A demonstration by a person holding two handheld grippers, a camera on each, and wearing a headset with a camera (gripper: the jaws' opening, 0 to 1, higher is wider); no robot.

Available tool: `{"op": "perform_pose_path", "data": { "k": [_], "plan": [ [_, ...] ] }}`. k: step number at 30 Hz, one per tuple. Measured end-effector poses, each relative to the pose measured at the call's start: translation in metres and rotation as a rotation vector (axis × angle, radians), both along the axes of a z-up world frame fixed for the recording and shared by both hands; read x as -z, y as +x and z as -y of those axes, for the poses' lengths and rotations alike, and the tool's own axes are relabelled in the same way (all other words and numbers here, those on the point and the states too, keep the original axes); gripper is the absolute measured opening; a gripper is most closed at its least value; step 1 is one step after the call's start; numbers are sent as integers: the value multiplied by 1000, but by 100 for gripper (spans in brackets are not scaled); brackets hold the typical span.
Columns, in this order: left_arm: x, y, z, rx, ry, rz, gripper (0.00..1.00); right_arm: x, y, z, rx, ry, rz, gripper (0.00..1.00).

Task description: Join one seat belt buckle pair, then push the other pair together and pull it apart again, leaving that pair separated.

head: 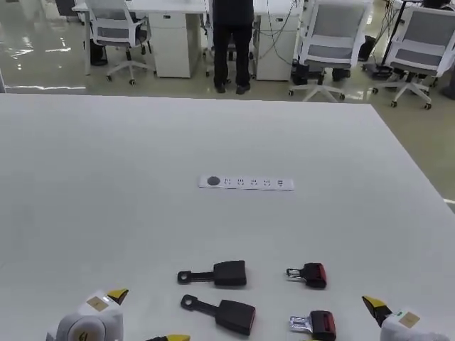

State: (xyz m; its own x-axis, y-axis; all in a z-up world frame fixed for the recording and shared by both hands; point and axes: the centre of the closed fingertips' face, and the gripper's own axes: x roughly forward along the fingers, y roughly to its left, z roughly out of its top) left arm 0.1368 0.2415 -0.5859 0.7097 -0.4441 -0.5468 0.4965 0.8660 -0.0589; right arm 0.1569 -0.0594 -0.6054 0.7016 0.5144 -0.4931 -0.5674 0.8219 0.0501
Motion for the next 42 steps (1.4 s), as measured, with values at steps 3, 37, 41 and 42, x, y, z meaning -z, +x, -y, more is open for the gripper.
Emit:
{"op": "perform_pose_path", "data": {
  "k": [3, 37, 41, 42],
  "plan": [
    [1, 0, 4, 30, 12, 0, 91, 1, -2, -4, -22, -4, -11, 97],
    [30, 23, 35, 224, 35, -79, 83, 31, 16, -19, -203, -32, -129, 91],
    [36, 26, 38, 251, 49, -92, 81, 35, 18, -18, -221, -33, -144, 91],
    [37, 27, 40, 259, 48, -95, 81, 38, 19, -17, -229, -33, -150, 91]
  ]
}}
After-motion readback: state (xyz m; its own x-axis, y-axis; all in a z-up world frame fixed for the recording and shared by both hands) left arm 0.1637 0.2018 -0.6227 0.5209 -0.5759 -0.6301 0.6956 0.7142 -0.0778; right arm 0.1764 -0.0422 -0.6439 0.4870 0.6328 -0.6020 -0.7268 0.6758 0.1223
